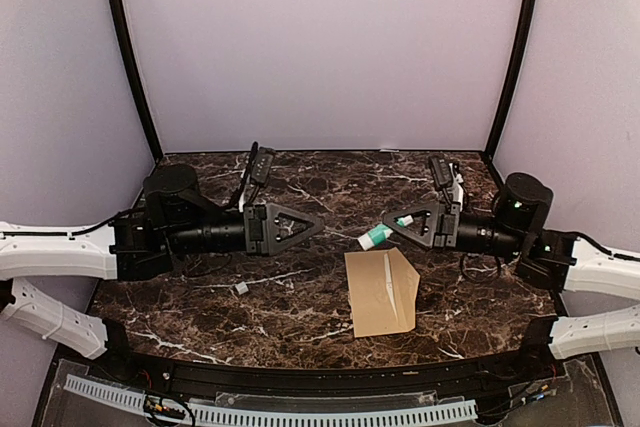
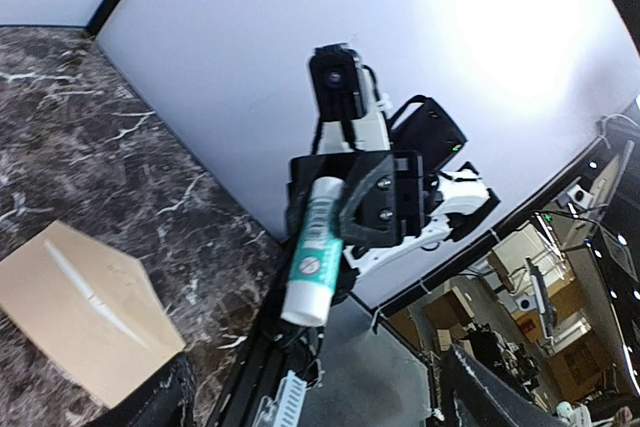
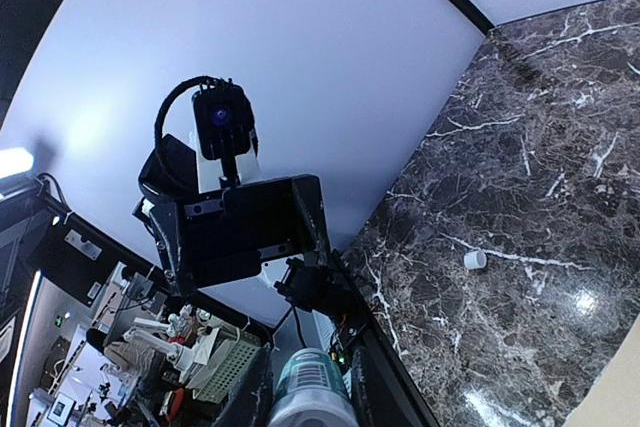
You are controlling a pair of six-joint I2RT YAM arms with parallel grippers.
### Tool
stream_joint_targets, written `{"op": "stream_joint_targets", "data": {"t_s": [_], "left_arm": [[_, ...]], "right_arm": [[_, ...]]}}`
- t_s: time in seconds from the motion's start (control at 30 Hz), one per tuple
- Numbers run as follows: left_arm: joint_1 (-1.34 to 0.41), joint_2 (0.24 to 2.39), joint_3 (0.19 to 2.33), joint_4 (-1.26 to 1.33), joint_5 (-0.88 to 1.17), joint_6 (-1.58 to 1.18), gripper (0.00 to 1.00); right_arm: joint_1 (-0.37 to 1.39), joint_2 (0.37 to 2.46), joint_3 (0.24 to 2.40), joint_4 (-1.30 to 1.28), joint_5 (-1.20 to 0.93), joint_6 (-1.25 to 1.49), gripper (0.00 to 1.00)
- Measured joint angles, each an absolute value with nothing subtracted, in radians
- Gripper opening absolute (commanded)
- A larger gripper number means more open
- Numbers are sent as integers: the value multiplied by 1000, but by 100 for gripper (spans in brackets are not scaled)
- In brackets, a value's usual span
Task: Place the letter into the envelope and seal it
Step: Unscrew the solid glue.
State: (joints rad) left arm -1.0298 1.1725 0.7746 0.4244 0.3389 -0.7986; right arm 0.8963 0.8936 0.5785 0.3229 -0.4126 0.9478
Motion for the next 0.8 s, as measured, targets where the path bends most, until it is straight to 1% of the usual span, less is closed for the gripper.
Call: {"op": "stream_joint_targets", "data": {"t_s": [0.23, 0.6, 0.8], "left_arm": [[-1129, 1289, 859, 597, 374, -805, 82], [-1161, 1306, 871, 608, 343, -812, 83], [-1177, 1324, 871, 611, 336, -820, 79]], "right_arm": [[920, 893, 592, 395, -415, 946, 15], [959, 901, 635, 442, -402, 921, 16], [969, 909, 635, 456, -390, 905, 16]]}}
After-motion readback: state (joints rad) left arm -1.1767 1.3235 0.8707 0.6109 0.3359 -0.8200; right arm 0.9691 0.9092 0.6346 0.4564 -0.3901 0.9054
